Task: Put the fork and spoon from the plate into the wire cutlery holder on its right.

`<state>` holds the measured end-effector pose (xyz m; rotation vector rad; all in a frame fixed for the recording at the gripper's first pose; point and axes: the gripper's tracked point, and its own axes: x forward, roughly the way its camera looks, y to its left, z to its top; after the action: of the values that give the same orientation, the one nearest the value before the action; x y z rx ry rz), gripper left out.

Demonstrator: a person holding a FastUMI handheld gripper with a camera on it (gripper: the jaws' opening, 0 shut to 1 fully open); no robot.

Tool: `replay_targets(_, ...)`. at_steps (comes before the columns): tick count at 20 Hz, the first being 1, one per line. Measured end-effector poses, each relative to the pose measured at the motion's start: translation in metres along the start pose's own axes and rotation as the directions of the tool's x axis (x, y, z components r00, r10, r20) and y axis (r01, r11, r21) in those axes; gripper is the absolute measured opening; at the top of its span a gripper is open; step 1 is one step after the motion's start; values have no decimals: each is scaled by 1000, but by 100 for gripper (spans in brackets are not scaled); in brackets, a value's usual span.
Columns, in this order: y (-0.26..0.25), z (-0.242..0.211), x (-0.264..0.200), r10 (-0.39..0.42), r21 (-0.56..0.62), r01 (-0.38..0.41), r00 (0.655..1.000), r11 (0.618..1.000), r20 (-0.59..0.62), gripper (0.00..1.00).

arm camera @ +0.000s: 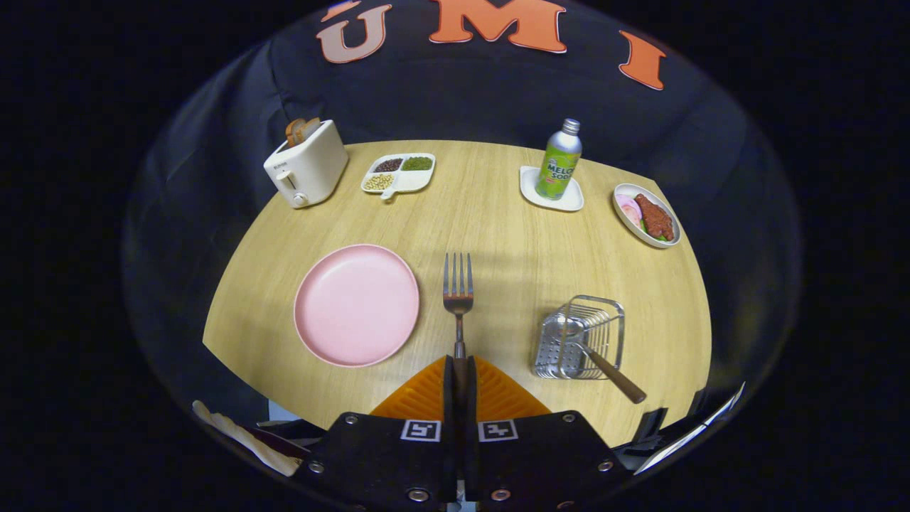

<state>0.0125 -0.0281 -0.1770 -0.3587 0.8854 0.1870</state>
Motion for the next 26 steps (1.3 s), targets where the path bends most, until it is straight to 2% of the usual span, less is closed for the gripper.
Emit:
replay_targets(8,-66,-16,-21,-49,36,53,993,998,-108,5)
replay_targets(15,-127,-15,-34,-142,-62,131,961,989,-238,5)
replay_targets(20,-127,-22,-21,-96,-84,71,931,994,-353,5)
replay_targets(24,-133,-25,-6,-120,-148,60,891,987,-439,5)
replay_targets(26,-131,-28,-3,-110,-169,30,867,985,-486,5)
